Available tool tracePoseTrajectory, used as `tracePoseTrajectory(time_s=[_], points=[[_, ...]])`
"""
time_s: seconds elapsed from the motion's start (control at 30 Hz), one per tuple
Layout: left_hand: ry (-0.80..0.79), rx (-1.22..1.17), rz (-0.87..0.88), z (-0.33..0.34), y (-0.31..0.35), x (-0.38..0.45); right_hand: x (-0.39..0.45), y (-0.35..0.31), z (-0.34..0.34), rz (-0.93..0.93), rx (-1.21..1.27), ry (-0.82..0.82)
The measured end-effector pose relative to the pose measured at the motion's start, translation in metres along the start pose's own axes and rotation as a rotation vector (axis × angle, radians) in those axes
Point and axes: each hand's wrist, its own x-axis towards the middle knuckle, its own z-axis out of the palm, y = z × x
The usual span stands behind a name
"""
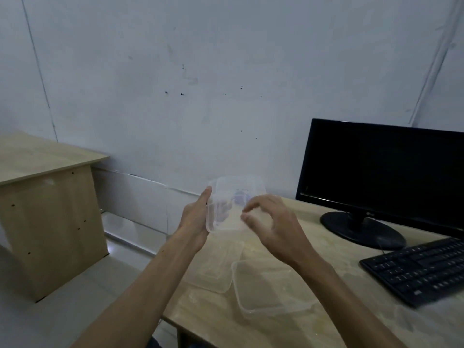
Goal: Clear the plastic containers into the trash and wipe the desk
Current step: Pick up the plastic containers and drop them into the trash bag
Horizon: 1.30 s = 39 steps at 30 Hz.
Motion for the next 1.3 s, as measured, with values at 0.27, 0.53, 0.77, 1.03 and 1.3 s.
tracePoseTrajectory(time_s=[0.27,0.53,0.77,1.03,1.3], points=[[-0.114,0.064,0.026,0.017,-0.005,-0.011,0.021,0.01,-0.008,0.603,0.341,0.078],[-0.211,0.091,0.05,0.031,-0.02,-0.014,0.015,0.014,0.003,0.656,0.437,0.201],[-0.255,0.097,-0.024,0.035,-0.022,-0.012,0.011,0.024,0.004,0.558,0.239,0.256],[-0.257,0.283,0.222,0.047,-0.015,-0.021,0.01,0.02,0.0,0.647,0.27,0.321],[-0.245,0.308,0.124,0.064,0.002,-0.024,-0.001,0.014,-0.001,0.527,0.182,0.277]])
